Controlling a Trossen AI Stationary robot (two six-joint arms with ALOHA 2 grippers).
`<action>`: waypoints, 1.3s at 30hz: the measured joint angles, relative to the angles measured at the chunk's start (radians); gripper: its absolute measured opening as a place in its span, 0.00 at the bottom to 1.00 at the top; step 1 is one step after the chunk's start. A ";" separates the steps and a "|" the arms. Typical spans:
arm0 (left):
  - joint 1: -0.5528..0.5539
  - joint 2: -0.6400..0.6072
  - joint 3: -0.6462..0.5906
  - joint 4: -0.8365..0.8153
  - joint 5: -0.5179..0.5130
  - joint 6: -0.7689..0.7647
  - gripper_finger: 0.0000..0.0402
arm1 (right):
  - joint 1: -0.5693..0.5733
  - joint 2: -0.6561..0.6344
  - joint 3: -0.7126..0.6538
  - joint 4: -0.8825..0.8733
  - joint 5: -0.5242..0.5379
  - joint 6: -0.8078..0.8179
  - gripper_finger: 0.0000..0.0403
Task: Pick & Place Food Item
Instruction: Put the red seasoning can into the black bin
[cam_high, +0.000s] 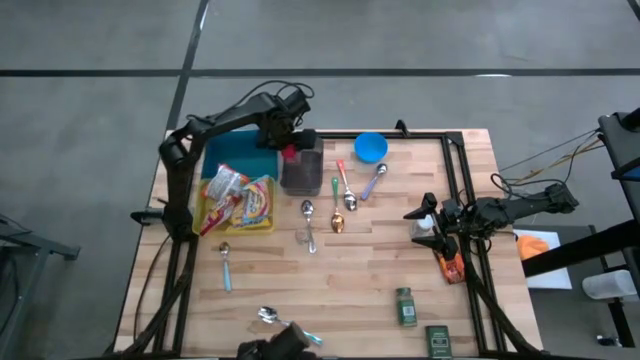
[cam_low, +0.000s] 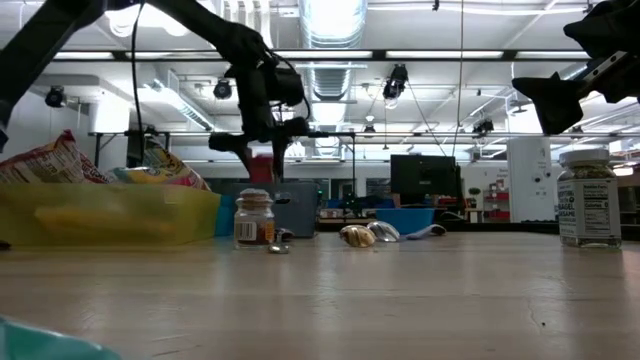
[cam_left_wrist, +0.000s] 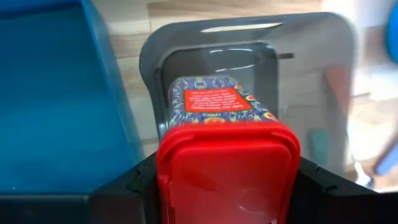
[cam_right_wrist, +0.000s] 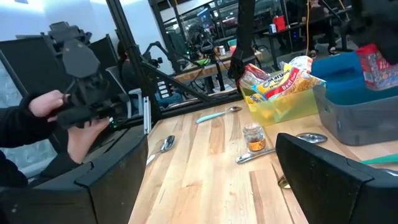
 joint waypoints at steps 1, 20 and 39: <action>0.003 0.010 0.000 0.000 0.002 0.000 0.54 | 0.000 0.000 0.000 0.000 0.000 0.000 0.87; 0.023 0.096 -0.002 0.037 -0.001 0.005 0.54 | 0.000 0.000 0.000 0.000 0.000 0.000 0.87; 0.023 0.087 -0.002 0.028 0.002 0.023 0.69 | 0.000 0.000 0.000 0.000 0.000 0.000 0.87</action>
